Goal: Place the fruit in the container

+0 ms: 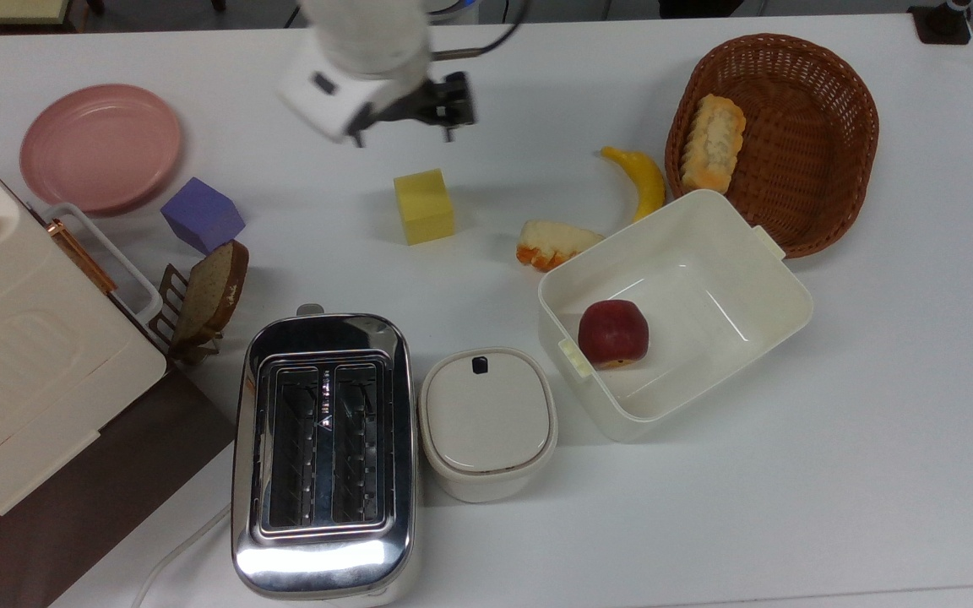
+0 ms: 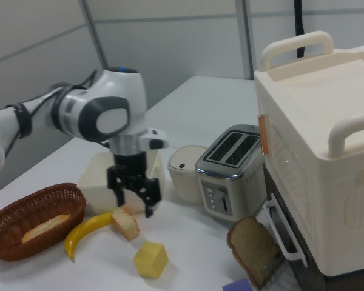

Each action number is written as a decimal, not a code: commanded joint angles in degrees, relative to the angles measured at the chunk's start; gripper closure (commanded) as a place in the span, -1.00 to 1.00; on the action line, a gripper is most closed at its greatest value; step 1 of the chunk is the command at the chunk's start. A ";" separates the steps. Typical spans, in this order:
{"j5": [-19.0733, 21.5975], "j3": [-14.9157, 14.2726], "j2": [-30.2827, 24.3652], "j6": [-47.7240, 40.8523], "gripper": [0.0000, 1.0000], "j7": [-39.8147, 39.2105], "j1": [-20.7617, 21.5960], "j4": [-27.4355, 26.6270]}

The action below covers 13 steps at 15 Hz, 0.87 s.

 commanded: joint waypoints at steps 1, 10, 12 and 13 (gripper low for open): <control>0.85 0.12 -1.33 0.25 -1.00 -2.15 11.69 -3.03; -2.22 0.21 1.40 15.10 -1.00 -0.18 27.80 -11.99; -2.57 0.21 1.57 17.82 -1.00 -1.45 27.37 -13.23; -2.66 0.21 2.09 19.05 -1.00 -1.45 27.19 -14.28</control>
